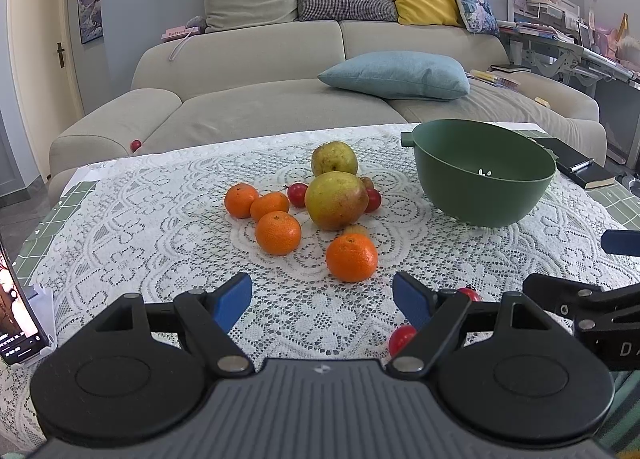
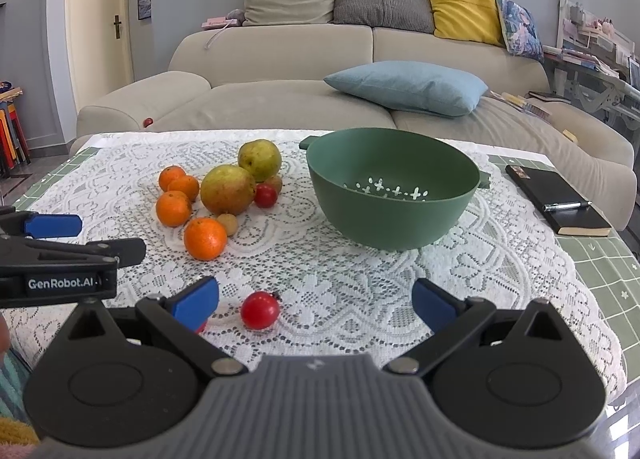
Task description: Organize fruits
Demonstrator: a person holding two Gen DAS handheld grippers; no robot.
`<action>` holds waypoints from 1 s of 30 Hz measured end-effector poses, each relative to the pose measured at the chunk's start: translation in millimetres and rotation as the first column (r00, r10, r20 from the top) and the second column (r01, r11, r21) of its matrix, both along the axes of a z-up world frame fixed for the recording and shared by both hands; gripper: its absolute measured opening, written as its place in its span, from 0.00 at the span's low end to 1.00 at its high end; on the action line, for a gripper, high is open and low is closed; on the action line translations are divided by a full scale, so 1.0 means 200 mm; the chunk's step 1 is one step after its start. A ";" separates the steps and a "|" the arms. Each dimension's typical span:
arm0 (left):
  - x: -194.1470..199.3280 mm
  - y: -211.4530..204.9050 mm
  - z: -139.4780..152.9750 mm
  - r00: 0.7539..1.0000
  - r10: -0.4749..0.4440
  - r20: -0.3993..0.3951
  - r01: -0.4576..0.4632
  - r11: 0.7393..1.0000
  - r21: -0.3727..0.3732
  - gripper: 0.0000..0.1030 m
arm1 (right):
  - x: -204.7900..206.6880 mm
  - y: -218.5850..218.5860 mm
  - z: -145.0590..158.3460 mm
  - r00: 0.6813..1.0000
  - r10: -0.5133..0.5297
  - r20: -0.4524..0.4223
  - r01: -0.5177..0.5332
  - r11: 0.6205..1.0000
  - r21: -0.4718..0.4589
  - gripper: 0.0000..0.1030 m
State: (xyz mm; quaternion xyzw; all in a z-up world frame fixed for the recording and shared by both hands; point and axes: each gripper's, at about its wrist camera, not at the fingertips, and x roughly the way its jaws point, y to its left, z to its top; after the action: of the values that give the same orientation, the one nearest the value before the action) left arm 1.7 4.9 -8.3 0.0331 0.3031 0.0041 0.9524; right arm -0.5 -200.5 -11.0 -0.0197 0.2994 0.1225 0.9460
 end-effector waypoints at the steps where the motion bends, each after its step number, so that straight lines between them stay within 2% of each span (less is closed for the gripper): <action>1: 0.00 0.00 0.00 1.000 0.000 0.000 0.000 1.000 0.000 0.91 | 0.00 0.00 0.00 1.000 0.001 0.000 -0.001 1.000 0.001 0.96; 14: 0.00 0.00 0.00 1.000 0.001 0.000 -0.001 1.000 0.000 0.91 | 0.01 0.00 -0.01 1.000 0.006 -0.012 -0.006 1.000 0.011 0.96; 22: 0.01 0.01 0.00 1.000 0.001 0.016 -0.001 1.000 0.001 0.90 | 0.04 0.00 -0.02 1.000 0.024 -0.012 -0.023 0.998 0.053 0.96; 26: 0.03 0.03 0.03 0.999 -0.021 0.032 0.022 0.999 -0.023 0.83 | 0.06 0.03 -0.02 0.999 0.052 -0.003 -0.051 0.996 0.072 0.86; 28: 0.04 0.03 0.04 0.999 -0.020 0.050 0.020 1.000 -0.006 0.81 | 0.08 0.04 -0.02 0.998 0.070 0.008 -0.070 0.995 0.075 0.82; 30: 0.05 0.03 0.05 0.998 -0.024 0.056 0.024 1.000 0.011 0.81 | 0.09 0.06 -0.02 0.996 0.091 0.018 -0.092 0.993 0.072 0.74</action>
State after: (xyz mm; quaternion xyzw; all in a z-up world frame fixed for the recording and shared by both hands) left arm 11.4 9.9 1.6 0.0414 0.2756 -0.0048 0.9604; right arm 18.5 -187.9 -15.4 0.0001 0.2865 0.1765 0.9417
